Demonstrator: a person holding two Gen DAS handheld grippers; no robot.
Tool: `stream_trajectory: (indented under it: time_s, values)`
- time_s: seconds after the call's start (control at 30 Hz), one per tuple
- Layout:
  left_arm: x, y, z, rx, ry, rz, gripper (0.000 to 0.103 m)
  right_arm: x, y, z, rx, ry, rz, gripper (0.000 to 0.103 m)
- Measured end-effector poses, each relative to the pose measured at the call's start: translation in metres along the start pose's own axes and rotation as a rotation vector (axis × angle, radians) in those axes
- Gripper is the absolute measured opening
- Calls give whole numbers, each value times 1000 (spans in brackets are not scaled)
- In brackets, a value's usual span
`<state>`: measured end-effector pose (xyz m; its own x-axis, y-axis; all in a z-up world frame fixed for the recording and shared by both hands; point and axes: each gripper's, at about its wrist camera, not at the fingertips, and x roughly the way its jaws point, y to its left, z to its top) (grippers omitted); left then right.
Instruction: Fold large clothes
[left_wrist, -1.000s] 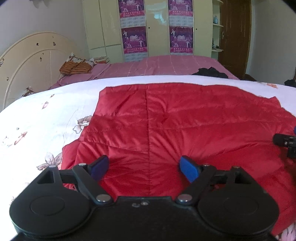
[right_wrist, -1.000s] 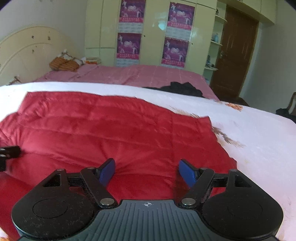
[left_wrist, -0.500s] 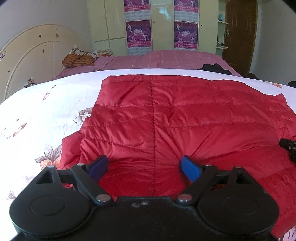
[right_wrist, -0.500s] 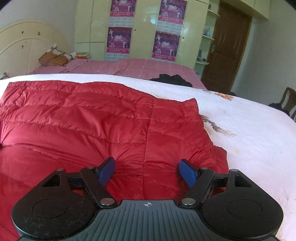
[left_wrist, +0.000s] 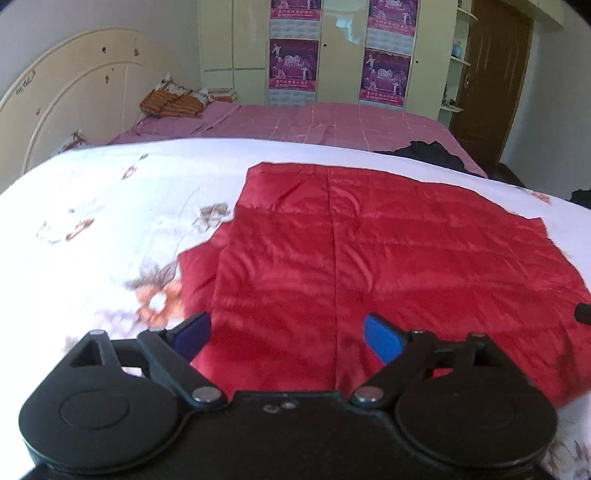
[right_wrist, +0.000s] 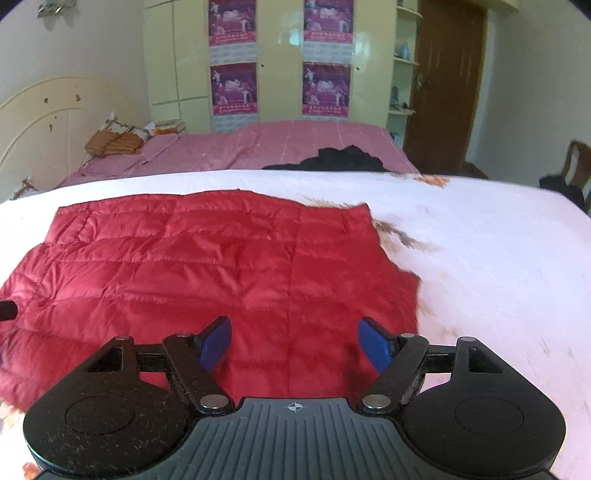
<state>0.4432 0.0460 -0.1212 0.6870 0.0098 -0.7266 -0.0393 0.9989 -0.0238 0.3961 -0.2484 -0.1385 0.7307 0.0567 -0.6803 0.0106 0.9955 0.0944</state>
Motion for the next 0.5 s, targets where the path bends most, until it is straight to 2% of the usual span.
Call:
stream_trajectory:
  time_s: [0.27, 0.5]
  values:
    - [-21, 39, -33, -182, 114, -81, 97, -39, -19, -32, 80, 68, -18, 75]
    - [-7, 61, -55, -386, 205, -194, 100, -44, -32, -55, 190, 142, 23, 75]
